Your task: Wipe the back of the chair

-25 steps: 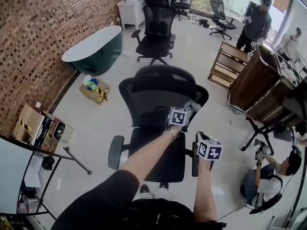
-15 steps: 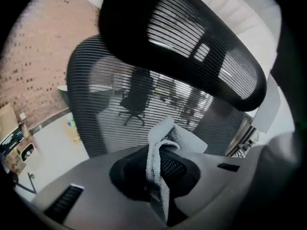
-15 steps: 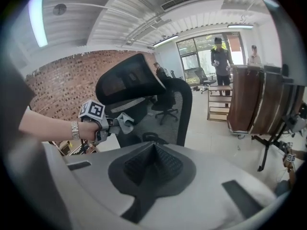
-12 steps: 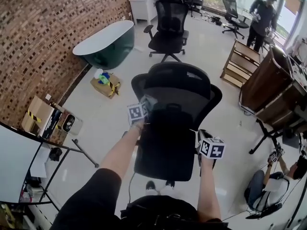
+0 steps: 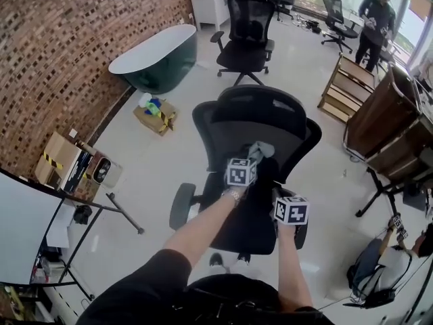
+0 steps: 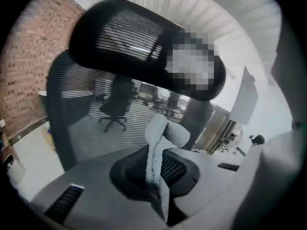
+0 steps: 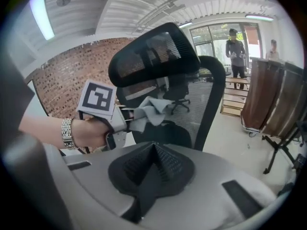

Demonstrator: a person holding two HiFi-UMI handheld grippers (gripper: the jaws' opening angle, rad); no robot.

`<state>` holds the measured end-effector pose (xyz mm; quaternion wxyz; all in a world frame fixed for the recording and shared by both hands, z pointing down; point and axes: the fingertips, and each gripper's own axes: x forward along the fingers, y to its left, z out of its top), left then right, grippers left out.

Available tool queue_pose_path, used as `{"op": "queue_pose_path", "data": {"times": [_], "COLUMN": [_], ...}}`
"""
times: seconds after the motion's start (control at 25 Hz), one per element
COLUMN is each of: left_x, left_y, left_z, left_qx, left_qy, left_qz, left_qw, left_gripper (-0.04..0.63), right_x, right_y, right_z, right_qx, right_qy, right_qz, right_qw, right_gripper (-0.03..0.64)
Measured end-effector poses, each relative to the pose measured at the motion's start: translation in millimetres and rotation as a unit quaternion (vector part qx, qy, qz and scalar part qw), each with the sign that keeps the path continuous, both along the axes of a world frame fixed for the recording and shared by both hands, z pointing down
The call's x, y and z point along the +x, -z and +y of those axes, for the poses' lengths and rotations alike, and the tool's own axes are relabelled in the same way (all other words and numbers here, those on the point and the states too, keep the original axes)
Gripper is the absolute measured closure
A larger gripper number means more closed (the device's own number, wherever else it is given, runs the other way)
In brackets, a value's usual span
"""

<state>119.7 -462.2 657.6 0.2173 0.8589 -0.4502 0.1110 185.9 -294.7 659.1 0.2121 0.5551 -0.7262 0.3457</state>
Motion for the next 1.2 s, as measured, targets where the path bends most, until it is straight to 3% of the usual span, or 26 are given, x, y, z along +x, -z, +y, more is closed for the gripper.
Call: {"op": "queue_pose_path", "data": {"times": [0.16,0.24,0.32,0.44,0.56,0.72,0.92,1.04,1.2], "left_x": [134.6,168.7,173.4,128.6,47.8,-78.6,-214.0,-212.0,-105.7], "left_y": [4.3,-7.6,-22.1,-50.3,-66.8,-72.6,-53.3,-55.1,-61.5], "left_z": [27.0,32.8,28.5,0.7,-29.6,-48.0,-44.9,-30.9,-3.8], "left_qx": [0.005,-0.009,-0.014,-0.038,-0.060,-0.064,-0.052,-0.055,-0.068], "left_qy": [-0.132,-0.164,-0.168,-0.115,-0.032,0.047,0.155,0.151,0.064], "left_qz": [0.020,0.012,-0.014,-0.042,-0.050,-0.091,-0.104,-0.092,-0.036], "left_qw": [0.9910,0.9863,0.9856,0.9917,0.9964,0.9927,0.9811,0.9827,0.9950], "left_gripper": [0.566,0.566,0.566,0.566,0.566,0.566,0.566,0.566,0.566], "right_x": [35.8,53.3,66.1,75.2,75.9,54.7,7.5,-11.0,-3.4], "right_y": [-0.4,5.1,10.7,14.4,8.7,6.2,10.0,5.9,0.4], "right_z": [17.3,27.6,42.1,55.4,58.9,46.5,21.2,16.8,19.8], "right_qx": [0.016,0.020,0.017,0.012,0.003,0.008,0.022,0.021,0.018], "right_qy": [-0.060,-0.081,-0.095,-0.100,-0.094,-0.065,-0.015,-0.001,-0.012], "right_qz": [0.027,0.031,0.032,0.031,0.024,0.017,0.004,0.003,0.015], "right_qw": [0.998,0.996,0.995,0.994,0.995,0.998,1.000,1.000,1.000], "right_gripper": [0.612,0.612,0.612,0.612,0.612,0.612,0.612,0.612,0.612]}}
